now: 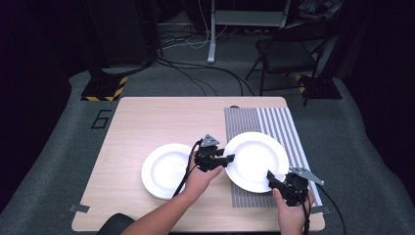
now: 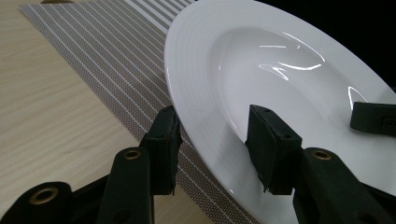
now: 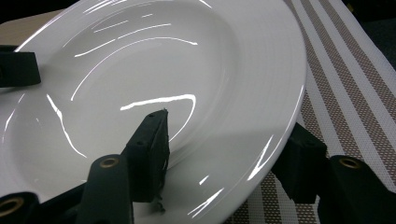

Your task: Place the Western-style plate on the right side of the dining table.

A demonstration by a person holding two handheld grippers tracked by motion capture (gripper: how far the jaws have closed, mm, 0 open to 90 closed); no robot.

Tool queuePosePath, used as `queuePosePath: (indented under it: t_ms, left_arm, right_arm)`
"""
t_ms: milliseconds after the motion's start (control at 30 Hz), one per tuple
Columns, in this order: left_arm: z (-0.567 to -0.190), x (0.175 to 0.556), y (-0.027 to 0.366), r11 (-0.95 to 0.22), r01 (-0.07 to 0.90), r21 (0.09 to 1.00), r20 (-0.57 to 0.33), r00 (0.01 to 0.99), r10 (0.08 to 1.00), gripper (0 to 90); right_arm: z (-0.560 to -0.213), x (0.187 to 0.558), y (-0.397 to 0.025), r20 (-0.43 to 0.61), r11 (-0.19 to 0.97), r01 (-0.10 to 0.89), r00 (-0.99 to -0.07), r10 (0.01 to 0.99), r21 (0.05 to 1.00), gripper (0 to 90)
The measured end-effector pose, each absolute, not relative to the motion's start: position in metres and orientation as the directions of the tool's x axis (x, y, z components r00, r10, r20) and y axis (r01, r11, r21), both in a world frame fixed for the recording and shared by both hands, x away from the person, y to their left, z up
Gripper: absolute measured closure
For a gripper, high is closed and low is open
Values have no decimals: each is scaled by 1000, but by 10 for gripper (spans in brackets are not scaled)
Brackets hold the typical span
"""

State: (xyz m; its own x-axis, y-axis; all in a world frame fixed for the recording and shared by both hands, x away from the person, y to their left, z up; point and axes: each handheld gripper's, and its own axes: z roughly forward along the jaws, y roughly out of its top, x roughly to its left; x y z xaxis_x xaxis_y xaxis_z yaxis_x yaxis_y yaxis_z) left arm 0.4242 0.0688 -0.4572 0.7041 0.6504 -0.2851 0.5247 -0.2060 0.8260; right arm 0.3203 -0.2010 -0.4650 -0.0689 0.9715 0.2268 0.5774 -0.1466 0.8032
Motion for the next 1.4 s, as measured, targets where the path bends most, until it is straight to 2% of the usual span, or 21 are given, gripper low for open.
queuePosePath:
  t_ms: [633,1400]
  left_arm:
    - [-471,430,55,-196,536,821,-304,702,644,567]
    - [-476,441,59,-164,549,820,-326,683,654,577]
  right_arm:
    - [-476,320,-213,205,-140,584,-47,978,799,412]
    - [-477,329,-212,217,-141,598,-57,974,789,419]
